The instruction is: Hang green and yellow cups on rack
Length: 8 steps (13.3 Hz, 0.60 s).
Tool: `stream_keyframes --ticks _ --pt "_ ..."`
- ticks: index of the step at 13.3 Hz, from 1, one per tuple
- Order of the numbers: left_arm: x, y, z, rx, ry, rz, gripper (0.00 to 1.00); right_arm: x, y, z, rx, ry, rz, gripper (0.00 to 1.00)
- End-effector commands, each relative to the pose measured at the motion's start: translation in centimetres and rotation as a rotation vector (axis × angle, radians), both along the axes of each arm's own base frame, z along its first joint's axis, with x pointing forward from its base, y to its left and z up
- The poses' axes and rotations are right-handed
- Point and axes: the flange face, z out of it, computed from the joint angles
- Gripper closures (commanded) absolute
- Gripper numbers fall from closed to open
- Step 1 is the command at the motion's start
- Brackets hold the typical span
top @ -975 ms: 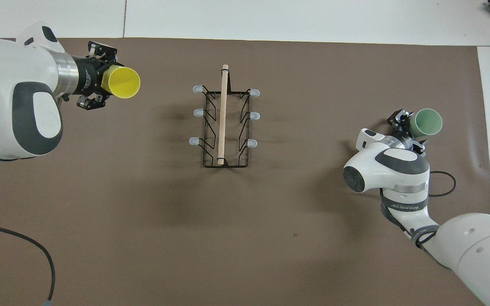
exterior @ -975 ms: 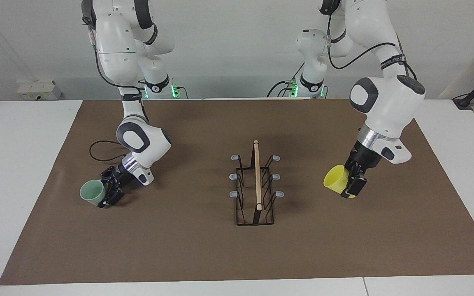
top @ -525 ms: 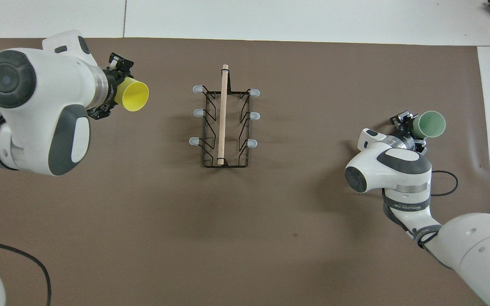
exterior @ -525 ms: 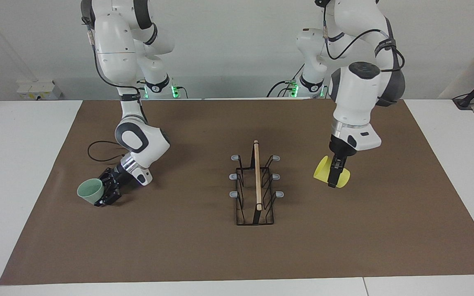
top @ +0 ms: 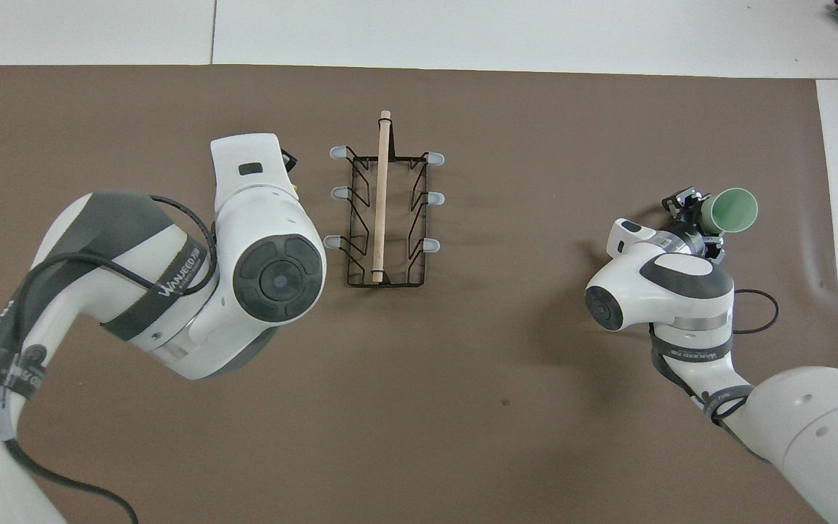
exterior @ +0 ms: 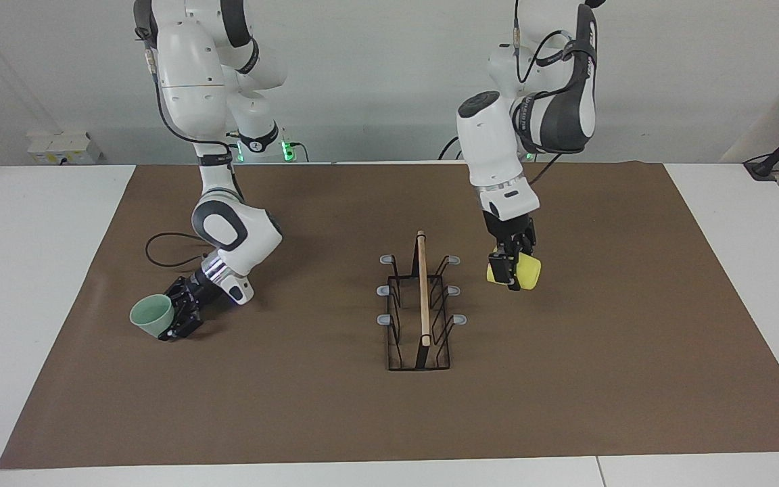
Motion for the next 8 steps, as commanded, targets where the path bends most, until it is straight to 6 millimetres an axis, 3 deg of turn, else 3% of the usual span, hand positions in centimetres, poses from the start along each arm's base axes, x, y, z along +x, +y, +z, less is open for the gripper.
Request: stream_keyframes --ticks 1,3,6,8 --pt "-3.4 -1.3 0.0 0.110 -0.048 -0.067 1.00 -0.2 1.3 2.9 0.071 0.016 -0.043 1.00" --pt "-4.7 -2.8 -0.3 0.167 -0.077 -0.132 1.00 -0.2 4.0 5.9 0.181 0.035 -0.101 1.00" --pt "-5.8 -4.0 -2.6 0.233 -0.112 -0.161 1.00 -0.5 7.1 11.3 0.391 0.041 -0.251 1.00" --pt "-6.0 -4.7 -3.4 0.235 -0.152 -0.148 1.00 -0.2 7.7 13.7 0.493 0.038 -0.328 1.00"
